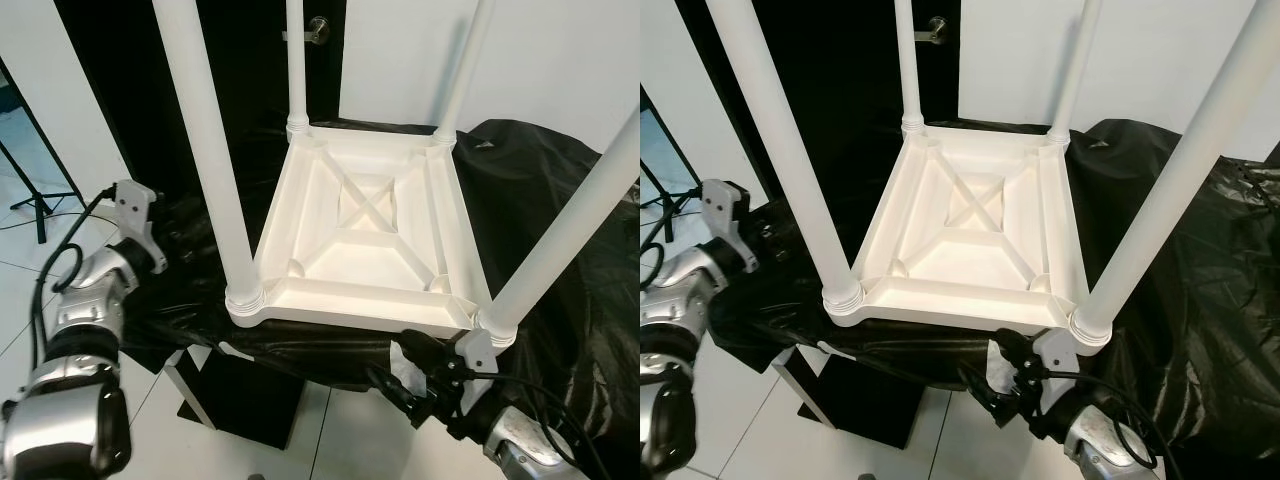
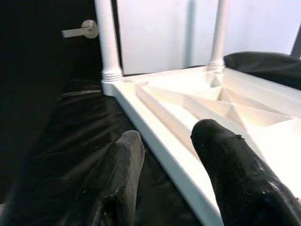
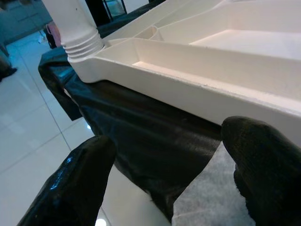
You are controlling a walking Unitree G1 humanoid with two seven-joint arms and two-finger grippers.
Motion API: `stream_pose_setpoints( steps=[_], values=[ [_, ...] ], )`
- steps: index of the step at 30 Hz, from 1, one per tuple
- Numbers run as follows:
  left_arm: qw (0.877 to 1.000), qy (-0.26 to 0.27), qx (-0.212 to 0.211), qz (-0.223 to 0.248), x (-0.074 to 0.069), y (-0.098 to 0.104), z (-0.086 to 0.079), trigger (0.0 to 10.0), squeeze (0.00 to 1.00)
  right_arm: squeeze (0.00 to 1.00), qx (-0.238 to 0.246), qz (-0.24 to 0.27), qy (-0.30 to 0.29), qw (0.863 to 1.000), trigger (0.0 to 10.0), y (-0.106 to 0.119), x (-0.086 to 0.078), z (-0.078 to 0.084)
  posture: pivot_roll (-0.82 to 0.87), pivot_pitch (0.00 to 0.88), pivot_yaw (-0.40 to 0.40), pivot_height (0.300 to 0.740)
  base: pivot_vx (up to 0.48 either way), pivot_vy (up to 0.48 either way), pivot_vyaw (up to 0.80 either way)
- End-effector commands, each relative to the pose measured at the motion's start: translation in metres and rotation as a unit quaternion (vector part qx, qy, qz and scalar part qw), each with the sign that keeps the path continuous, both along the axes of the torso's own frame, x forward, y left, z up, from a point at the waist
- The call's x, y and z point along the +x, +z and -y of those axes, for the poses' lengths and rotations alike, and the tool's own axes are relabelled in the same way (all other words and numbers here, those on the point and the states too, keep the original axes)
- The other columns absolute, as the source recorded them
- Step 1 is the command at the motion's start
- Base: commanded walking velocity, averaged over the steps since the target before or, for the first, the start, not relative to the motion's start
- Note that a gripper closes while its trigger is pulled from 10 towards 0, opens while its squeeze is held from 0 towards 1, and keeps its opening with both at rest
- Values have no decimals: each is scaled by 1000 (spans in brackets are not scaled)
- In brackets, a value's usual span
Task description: Building children table
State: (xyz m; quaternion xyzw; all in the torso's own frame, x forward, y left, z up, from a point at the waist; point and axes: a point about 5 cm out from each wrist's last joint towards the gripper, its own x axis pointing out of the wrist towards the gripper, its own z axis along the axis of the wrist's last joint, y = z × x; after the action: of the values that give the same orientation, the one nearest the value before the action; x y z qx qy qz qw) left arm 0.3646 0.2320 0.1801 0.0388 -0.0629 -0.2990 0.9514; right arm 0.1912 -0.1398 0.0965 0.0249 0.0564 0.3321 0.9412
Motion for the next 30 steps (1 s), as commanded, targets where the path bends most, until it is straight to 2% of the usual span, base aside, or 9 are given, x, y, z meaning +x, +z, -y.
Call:
stream_pose_setpoints(
  steps=[1, 11, 13, 14, 15, 18, 23, 27, 30],
  values=[
    [996, 80, -38, 7, 8, 0, 2, 10000, 0, 0, 11, -23, -16, 1000, 10000, -5, -1, 6, -67, 0, -48, 740, 0, 0, 0],
    [992, -47, -120, 11, 5, -2, 38, 10000, 0, 0, 10, -29, -68, 997, 10000, -8, 6, 6, -93, 0, -50, 740, 0, 0, 0],
    [984, -106, -146, 8, -1, -4, 49, 10000, 0, 0, 12, -27, -97, 995, 10000, -8, 11, 9, -98, 0, -43, 740, 0, 0, 0],
    [984, -106, -146, 8, -1, -4, 49, 10000, 0, 0, 12, -27, -97, 995, 10000, -8, 11, 9, -98, 0, -43, 740, 0, 0, 0],
    [977, -151, -148, 4, -6, -5, 58, 10000, 0, 0, 15, -27, -118, 993, 10000, -7, 14, 11, -99, 0, -41, 740, 0, 0, 0],
    [972, -184, -146, 0, -10, -6, 64, 10000, 0, 0, 15, -27, -132, 991, 10000, -7, 17, 13, -99, 0, -41, 740, 0, 0, 0],
    [946, -275, -174, -3, -29, -1, 81, 10000, 0, 0, 17, -37, -165, 985, 10000, -9, 23, 25, -90, 0, -42, 740, 0, 0, 0],
    [939, -293, -180, -4, -35, -1, 86, 10000, 0, 0, 16, -41, -167, 985, 10000, -10, 26, 28, -85, 0, -42, 740, 0, 0, 0],
    [926, -326, -189, -14, -48, 0, 93, 10000, 0, 0, 17, -41, -169, 985, 10000, -9, 30, 29, -78, 0, -43, 740, 0, 0, 0]
  ],
)
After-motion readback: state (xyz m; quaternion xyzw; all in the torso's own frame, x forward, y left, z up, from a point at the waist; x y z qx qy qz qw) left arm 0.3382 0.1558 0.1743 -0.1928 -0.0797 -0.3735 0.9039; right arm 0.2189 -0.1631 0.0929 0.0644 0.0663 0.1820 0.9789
